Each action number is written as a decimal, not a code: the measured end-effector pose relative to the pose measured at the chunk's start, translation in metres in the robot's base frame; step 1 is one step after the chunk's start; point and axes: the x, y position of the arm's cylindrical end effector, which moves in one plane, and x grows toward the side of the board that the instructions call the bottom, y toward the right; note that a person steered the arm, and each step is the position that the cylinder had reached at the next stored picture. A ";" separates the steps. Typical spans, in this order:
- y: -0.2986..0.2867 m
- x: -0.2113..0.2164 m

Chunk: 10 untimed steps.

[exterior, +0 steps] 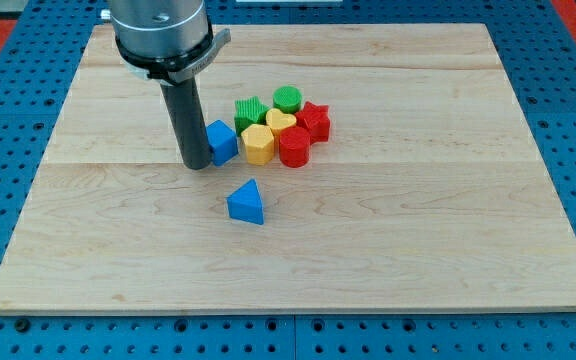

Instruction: Push the blue triangle towards the group of blocks

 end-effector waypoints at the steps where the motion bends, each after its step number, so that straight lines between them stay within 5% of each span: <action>1: 0.012 -0.003; 4: 0.031 0.067; 10: -0.016 0.081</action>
